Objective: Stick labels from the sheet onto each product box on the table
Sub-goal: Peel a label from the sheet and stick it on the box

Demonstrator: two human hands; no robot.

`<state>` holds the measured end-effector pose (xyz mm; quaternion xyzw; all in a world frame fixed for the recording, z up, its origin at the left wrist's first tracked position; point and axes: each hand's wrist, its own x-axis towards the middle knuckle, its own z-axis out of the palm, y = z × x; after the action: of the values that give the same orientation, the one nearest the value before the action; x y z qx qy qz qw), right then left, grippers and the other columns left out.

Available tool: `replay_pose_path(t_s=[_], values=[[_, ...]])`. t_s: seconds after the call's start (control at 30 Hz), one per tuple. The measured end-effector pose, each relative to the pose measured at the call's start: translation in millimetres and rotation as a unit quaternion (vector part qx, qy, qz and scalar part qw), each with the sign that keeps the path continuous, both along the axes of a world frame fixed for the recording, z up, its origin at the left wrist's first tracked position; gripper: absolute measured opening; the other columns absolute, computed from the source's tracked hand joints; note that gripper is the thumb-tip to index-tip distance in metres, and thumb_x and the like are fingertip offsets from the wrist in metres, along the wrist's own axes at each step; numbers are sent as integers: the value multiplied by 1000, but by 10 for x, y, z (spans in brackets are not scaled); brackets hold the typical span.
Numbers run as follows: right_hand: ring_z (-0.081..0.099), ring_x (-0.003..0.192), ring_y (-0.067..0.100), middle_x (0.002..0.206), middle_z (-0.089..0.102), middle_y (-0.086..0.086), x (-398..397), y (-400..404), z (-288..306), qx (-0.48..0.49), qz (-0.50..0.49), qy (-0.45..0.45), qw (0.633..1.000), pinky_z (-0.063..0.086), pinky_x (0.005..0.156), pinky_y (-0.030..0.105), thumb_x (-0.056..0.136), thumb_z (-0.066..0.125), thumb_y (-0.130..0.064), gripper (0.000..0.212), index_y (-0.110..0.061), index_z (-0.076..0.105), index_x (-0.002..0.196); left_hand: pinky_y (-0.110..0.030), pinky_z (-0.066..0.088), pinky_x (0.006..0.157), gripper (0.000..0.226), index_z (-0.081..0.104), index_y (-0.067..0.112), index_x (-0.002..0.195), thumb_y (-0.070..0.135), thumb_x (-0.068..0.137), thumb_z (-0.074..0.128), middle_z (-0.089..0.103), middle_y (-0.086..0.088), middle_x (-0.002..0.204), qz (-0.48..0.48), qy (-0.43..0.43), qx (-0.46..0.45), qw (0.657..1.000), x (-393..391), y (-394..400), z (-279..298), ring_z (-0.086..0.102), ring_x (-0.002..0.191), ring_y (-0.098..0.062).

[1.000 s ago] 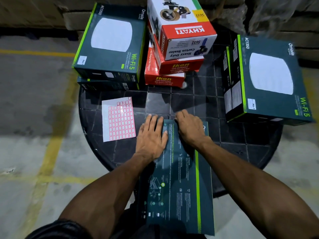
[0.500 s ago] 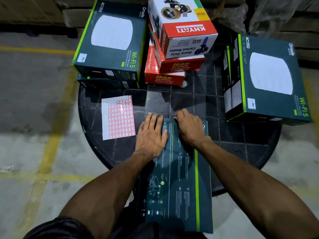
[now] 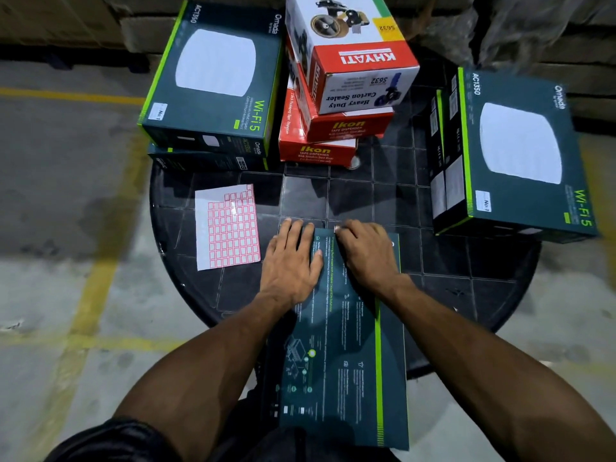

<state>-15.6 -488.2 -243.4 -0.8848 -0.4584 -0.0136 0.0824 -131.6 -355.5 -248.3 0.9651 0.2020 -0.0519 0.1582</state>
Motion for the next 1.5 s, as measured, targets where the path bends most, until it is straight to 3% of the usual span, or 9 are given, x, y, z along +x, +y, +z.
replay_pose_path(t_s=[0.1, 0.17, 0.3, 0.43, 0.6, 0.87, 1.07, 1.33, 1.5], values=[[54, 110, 32, 122, 57, 14, -117, -78, 12, -25, -24, -14, 999, 41, 95, 46, 81, 63, -14, 46, -11, 59, 127, -45, 19, 119, 61, 20, 14, 153, 45, 100, 24, 19, -8, 160, 1, -1, -3, 1000, -1, 7, -5, 6, 149, -24], [52, 112, 33, 124, 55, 16, -160, -86, 55, -54, -35, -5, 998, 41, 99, 49, 78, 65, -16, 53, -12, 56, 131, -46, 20, 119, 61, 20, 14, 152, 44, 100, 24, 19, -8, 159, -2, -1, -3, 1000, 1, 8, 1, 6, 149, -24], [55, 100, 32, 118, 56, 16, -143, -110, 144, -33, -49, 45, 997, 49, 85, 43, 84, 66, -17, 45, -13, 59, 128, -45, 16, 120, 60, 18, 13, 153, 43, 102, 23, 17, -8, 160, -11, 6, -10, 1000, -7, 8, 30, 4, 149, -24], [53, 106, 30, 124, 52, 15, -159, -216, 183, 0, -75, 112, 991, 50, 87, 43, 93, 56, -18, 35, -8, 59, 126, -46, 14, 121, 60, 15, 13, 154, 44, 102, 22, 15, -8, 161, -21, 14, -22, 999, -17, 29, 52, 2, 149, -24], [49, 113, 32, 134, 45, 17, -152, -165, 175, -45, -50, 73, 995, 44, 95, 44, 96, 52, -30, 47, -21, 42, 142, -47, 15, 120, 61, 12, 11, 154, 43, 103, 23, 12, -11, 161, -35, 25, -26, 999, -6, 61, 61, 1, 149, -26], [45, 114, 31, 140, 37, 15, -103, -118, 254, -89, -30, 58, 994, 36, 98, 41, 100, 41, -36, 43, -24, 40, 142, -52, 16, 119, 62, 7, 11, 154, 44, 103, 21, 6, -11, 161, -44, 63, -27, 997, 22, 72, 107, -2, 149, -28], [41, 122, 32, 144, 34, 17, -151, -123, 237, -98, -48, 85, 990, 33, 106, 42, 101, 39, -35, 45, -27, 36, 145, -51, 3, 120, 62, 2, 13, 155, 45, 103, 16, 0, -9, 162, -46, 85, -24, 995, 38, 55, 153, -6, 149, -26], [41, 123, 28, 140, 35, 13, -135, -187, 243, -82, -60, 115, 988, 33, 108, 38, 101, 43, -40, 50, -26, 34, 148, -47, -1, 120, 60, 14, 14, 153, 45, 102, 23, 17, -11, 160, -68, 64, 55, 994, 94, 25, 201, 8, 149, -27], [43, 123, 28, 140, 38, 12, -33, -143, 327, -107, -36, 97, 989, 32, 105, 37, 102, 41, -39, 48, -28, 35, 148, -45, 7, 121, 51, 26, 16, 148, 31, 100, 34, 29, -11, 154, -121, 25, 24, 992, 151, 11, 216, 17, 146, -27]])
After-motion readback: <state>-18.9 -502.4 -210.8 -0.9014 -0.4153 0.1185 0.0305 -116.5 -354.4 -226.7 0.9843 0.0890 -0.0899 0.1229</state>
